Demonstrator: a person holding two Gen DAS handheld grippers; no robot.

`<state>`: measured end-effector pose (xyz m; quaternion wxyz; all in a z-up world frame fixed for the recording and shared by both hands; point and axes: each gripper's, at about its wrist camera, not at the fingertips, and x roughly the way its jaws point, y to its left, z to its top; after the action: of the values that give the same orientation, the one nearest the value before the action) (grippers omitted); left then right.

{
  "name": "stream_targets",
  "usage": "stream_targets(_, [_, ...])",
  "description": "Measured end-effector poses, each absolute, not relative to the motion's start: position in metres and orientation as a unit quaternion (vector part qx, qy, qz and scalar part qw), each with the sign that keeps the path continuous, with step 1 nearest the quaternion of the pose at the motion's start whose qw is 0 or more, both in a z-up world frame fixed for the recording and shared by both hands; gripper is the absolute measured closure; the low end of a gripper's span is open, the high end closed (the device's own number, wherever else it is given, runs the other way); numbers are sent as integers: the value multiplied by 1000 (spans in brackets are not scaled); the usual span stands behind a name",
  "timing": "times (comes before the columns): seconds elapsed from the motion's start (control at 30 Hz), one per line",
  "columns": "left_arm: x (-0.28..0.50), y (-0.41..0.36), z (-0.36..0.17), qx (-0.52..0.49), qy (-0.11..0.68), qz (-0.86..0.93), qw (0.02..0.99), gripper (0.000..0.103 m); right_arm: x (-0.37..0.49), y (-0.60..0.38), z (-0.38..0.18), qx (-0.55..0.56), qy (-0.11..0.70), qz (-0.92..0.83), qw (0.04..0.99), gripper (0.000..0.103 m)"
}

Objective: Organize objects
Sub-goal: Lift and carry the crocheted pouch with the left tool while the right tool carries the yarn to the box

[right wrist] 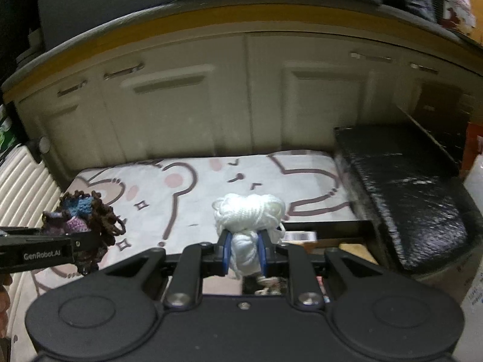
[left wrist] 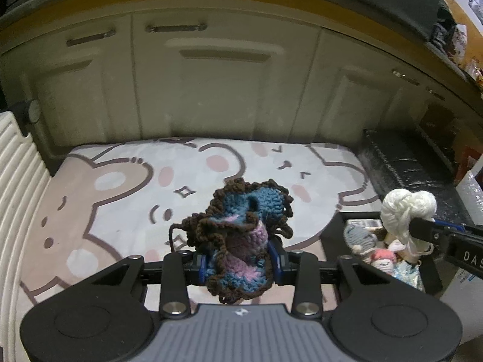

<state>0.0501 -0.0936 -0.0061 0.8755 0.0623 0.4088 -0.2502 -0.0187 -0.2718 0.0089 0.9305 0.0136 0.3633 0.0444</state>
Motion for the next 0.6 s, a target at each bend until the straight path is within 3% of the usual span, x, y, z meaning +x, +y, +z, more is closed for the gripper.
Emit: stream_targets(0.6, [16, -163, -12, 55, 386, -349, 852, 64, -30, -355, -3, 66, 374, -32, 924, 84])
